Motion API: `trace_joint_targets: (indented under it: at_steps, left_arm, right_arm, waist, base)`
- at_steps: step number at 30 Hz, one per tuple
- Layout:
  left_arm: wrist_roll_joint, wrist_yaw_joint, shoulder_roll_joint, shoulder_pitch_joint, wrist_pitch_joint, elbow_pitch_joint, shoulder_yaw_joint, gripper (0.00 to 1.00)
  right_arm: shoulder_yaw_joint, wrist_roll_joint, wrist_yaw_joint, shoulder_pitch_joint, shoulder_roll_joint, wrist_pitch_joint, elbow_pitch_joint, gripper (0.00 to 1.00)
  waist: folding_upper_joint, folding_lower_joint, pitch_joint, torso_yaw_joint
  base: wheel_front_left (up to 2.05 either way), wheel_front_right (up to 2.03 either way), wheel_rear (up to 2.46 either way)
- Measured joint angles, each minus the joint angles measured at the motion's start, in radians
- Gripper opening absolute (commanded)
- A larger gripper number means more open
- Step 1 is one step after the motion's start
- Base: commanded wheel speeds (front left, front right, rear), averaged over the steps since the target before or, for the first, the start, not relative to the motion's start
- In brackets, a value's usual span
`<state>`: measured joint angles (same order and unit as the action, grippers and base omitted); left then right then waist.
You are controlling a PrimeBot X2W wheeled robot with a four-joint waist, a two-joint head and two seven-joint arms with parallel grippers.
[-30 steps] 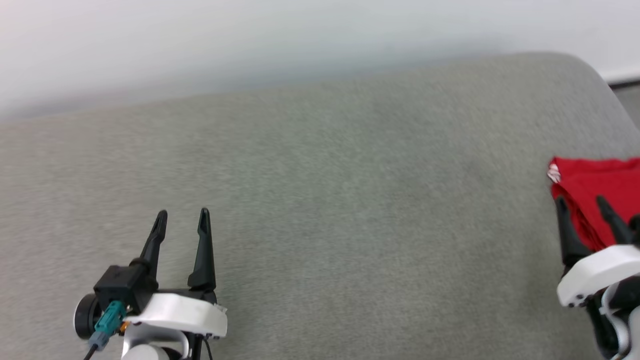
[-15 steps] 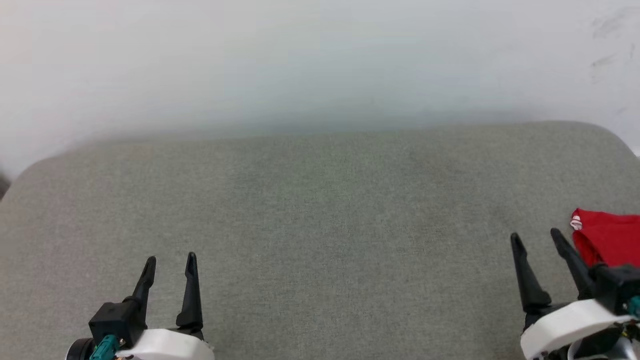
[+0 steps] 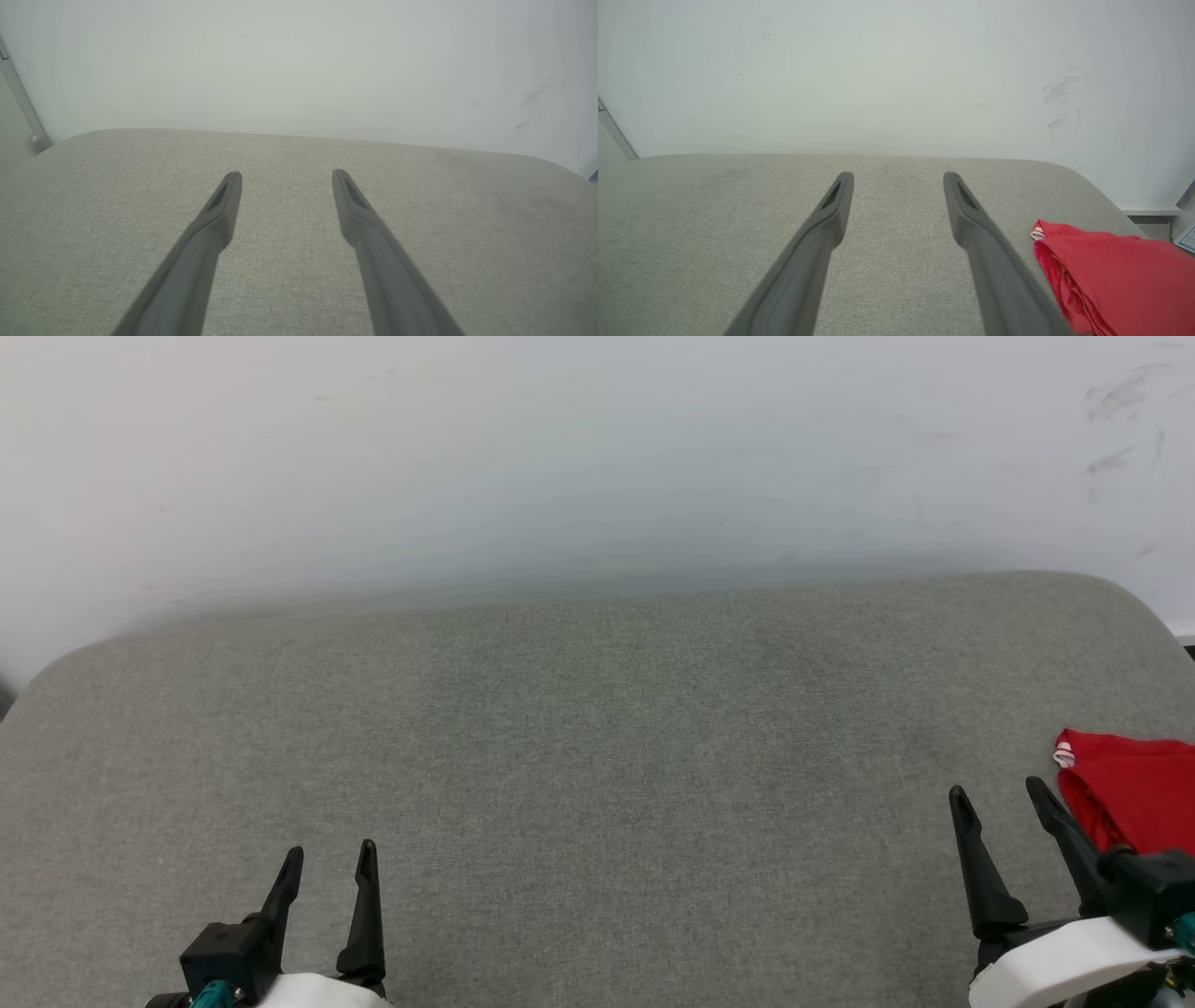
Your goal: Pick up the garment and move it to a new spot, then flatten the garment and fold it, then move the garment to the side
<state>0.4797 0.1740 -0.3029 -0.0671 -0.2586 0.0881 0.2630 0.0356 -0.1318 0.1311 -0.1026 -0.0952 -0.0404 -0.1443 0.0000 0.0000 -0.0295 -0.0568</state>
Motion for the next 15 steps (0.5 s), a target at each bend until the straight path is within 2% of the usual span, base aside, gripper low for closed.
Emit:
trace_joint_targets:
  at_steps: [13,14,15]
  left_arm:
    - [-0.009,-0.016,0.007,0.008,-0.002,0.005,-0.038,1.0]
    - [-0.01,-0.016,0.008,0.007,-0.001,0.007,-0.04,0.0]
    - [-0.009,-0.016,0.011,0.004,0.0,0.015,-0.039,0.0]
  right_arm:
    - [-0.012,-0.007,0.0,0.006,-0.01,0.006,0.011,1.0]
    - [-0.012,-0.008,0.0,0.005,-0.01,0.005,0.016,0.0]
    - [-0.013,-0.008,0.0,0.0,-0.008,0.004,0.024,0.0]
  waist:
    - [0.0,0.0,0.008,0.0]
    - [0.0,0.0,0.008,0.0]
    - [0.0,0.0001,0.008,0.0]
  base:
    - [0.0,0.0,0.0]
    - [0.0,0.0,0.0]
    - [0.0,0.0,0.0]
